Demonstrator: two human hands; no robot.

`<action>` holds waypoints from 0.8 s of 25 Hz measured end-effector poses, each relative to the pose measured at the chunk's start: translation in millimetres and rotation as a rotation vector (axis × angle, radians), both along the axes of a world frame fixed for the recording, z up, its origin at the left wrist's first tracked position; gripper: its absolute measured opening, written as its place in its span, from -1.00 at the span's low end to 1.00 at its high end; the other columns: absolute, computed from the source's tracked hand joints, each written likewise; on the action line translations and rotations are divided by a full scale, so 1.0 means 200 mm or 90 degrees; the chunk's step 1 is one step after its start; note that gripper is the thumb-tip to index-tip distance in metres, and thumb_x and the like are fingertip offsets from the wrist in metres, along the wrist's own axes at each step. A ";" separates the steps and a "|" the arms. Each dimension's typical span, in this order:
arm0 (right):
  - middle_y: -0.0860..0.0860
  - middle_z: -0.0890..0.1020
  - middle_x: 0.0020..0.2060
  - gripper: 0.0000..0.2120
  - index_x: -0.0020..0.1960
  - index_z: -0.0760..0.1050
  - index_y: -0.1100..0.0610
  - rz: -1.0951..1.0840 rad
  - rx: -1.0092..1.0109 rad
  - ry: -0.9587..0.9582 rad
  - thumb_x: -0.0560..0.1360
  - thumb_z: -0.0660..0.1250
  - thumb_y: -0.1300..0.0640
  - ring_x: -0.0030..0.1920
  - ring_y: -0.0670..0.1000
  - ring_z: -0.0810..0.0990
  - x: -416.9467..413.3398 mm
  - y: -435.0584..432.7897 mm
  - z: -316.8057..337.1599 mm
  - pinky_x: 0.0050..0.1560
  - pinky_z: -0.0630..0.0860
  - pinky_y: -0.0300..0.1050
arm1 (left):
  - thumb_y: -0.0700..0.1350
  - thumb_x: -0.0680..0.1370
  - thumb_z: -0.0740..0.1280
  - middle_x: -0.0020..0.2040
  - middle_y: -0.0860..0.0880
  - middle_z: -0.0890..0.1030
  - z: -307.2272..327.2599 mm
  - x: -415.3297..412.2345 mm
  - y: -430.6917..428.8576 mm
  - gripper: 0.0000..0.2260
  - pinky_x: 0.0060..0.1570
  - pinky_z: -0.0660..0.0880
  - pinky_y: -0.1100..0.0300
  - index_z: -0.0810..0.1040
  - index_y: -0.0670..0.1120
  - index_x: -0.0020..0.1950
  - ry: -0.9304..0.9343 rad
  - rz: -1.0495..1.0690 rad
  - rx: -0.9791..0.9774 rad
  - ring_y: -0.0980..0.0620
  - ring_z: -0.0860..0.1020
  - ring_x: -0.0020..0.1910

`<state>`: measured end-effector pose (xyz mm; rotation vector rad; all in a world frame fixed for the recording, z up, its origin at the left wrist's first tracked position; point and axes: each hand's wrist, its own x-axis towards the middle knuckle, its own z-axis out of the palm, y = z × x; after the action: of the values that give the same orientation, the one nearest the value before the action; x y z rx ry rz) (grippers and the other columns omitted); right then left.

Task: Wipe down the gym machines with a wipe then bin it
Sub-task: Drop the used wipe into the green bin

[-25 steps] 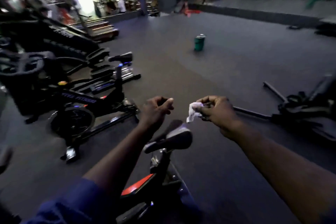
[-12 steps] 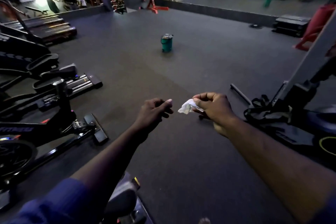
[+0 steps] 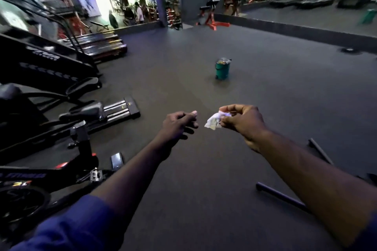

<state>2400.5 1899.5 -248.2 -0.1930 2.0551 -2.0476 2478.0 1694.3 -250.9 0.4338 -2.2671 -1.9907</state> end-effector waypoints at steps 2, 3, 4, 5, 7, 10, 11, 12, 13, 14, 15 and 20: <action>0.15 0.71 -0.15 -0.81 0.09 0.64 0.25 0.017 0.007 0.008 0.50 0.48 0.40 -0.29 -0.03 0.66 -0.37 -0.09 0.02 -0.27 0.64 -0.20 | 0.17 0.50 0.45 -0.13 -0.10 0.72 0.01 -0.33 -0.09 -0.66 -0.27 0.41 0.16 0.64 -0.10 -0.01 0.009 0.013 0.005 -0.06 0.59 -0.19; 0.14 0.72 -0.13 -0.81 0.10 0.64 0.23 0.017 0.019 0.019 0.51 0.48 0.38 -0.29 -0.04 0.66 -0.57 -0.14 0.02 -0.31 0.61 -0.18 | 0.16 0.53 0.46 -0.12 -0.09 0.72 0.00 -0.53 -0.14 -0.68 -0.27 0.41 0.16 0.64 -0.10 -0.01 0.014 0.017 0.005 -0.07 0.59 -0.18; 0.13 0.73 -0.11 -0.82 0.10 0.64 0.20 0.014 0.035 0.033 0.52 0.49 0.35 -0.29 -0.05 0.66 -0.78 -0.19 0.01 -0.33 0.59 -0.15 | 0.14 0.57 0.45 -0.12 -0.09 0.72 -0.01 -0.72 -0.18 -0.71 -0.26 0.42 0.16 0.64 -0.10 0.00 0.015 0.021 0.003 -0.07 0.60 -0.17; 0.13 0.74 -0.10 -0.82 0.09 0.64 0.18 0.005 0.046 0.040 0.51 0.50 0.32 -0.28 -0.05 0.66 -0.99 -0.23 -0.02 -0.31 0.57 -0.12 | 0.11 0.61 0.42 -0.12 -0.09 0.72 -0.03 -0.92 -0.23 -0.73 -0.25 0.43 0.15 0.64 -0.09 0.00 0.010 0.027 0.002 -0.08 0.60 -0.17; 0.14 0.75 -0.07 -0.84 0.05 0.65 0.14 -0.014 0.057 0.042 0.50 0.52 0.27 -0.26 -0.04 0.66 -1.43 -0.31 -0.05 -0.22 0.61 -0.02 | 0.10 0.63 0.39 -0.12 -0.08 0.72 -0.03 -1.34 -0.31 -0.75 -0.26 0.43 0.15 0.63 -0.08 0.00 0.002 0.041 0.003 -0.07 0.60 -0.17; 0.18 0.74 -0.06 -0.83 0.02 0.63 0.12 -0.026 0.063 0.022 0.48 0.56 0.22 -0.23 0.00 0.68 -2.02 -0.43 -0.02 -0.03 0.70 0.09 | 0.10 0.63 0.39 -0.11 -0.08 0.72 0.02 -1.91 -0.42 -0.74 -0.26 0.43 0.15 0.63 -0.09 0.01 0.002 0.030 0.000 -0.05 0.59 -0.16; 0.18 0.73 -0.05 -0.82 0.02 0.61 0.11 -0.038 0.063 0.019 0.47 0.56 0.21 -0.19 0.04 0.70 -2.20 -0.47 0.00 0.01 0.71 0.15 | 0.10 0.63 0.39 -0.11 -0.08 0.72 0.04 -2.08 -0.46 -0.74 -0.25 0.43 0.15 0.64 -0.10 0.02 0.004 0.027 -0.006 -0.05 0.59 -0.16; 0.18 0.73 -0.04 -0.80 0.03 0.59 0.11 -0.045 0.065 0.012 0.47 0.56 0.21 -0.14 0.09 0.73 -2.41 -0.53 0.03 0.02 0.71 0.20 | 0.10 0.63 0.40 -0.11 -0.08 0.72 0.04 -2.28 -0.51 -0.74 -0.24 0.43 0.15 0.64 -0.10 0.02 0.006 0.028 -0.004 -0.04 0.59 -0.16; 0.18 0.71 -0.01 -0.78 0.06 0.55 0.12 -0.045 0.056 0.004 0.48 0.55 0.22 -0.07 0.13 0.75 -2.58 -0.59 0.06 0.01 0.70 0.22 | 0.11 0.63 0.40 -0.10 -0.07 0.73 0.06 -2.45 -0.57 -0.73 -0.24 0.44 0.15 0.64 -0.10 0.02 0.009 0.030 -0.002 -0.04 0.59 -0.16; 0.18 0.70 0.03 -0.76 0.09 0.52 0.14 -0.040 0.039 -0.008 0.50 0.53 0.24 -0.02 0.16 0.75 -2.75 -0.67 0.09 -0.01 0.71 0.22 | 0.11 0.62 0.40 -0.10 -0.07 0.73 0.07 -2.62 -0.63 -0.73 -0.24 0.44 0.15 0.64 -0.10 0.03 0.012 0.030 0.003 -0.03 0.59 -0.17; 0.18 0.68 0.07 -0.74 0.11 0.49 0.16 -0.032 0.028 -0.017 0.52 0.51 0.26 0.01 0.17 0.74 -2.93 -0.75 0.10 -0.05 0.72 0.20 | 0.12 0.62 0.41 -0.10 -0.07 0.73 0.07 -2.80 -0.71 -0.73 -0.24 0.44 0.15 0.65 -0.10 0.03 0.014 0.032 0.004 -0.03 0.59 -0.16; 0.15 0.65 0.04 -0.72 0.11 0.42 0.15 -0.042 -0.020 -0.006 0.54 0.48 0.32 -0.06 0.10 0.71 -3.85 -1.17 0.02 -0.26 0.71 0.03 | 0.13 0.62 0.40 0.01 -0.17 0.75 0.02 -3.77 -1.14 -0.71 -0.24 0.44 0.15 0.65 -0.10 0.03 0.030 0.013 -0.003 -0.03 0.60 -0.15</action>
<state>1629.8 1664.9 -243.3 -0.1220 2.0514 -2.1152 1723.2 1466.1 -247.7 0.4028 -2.2296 -1.9650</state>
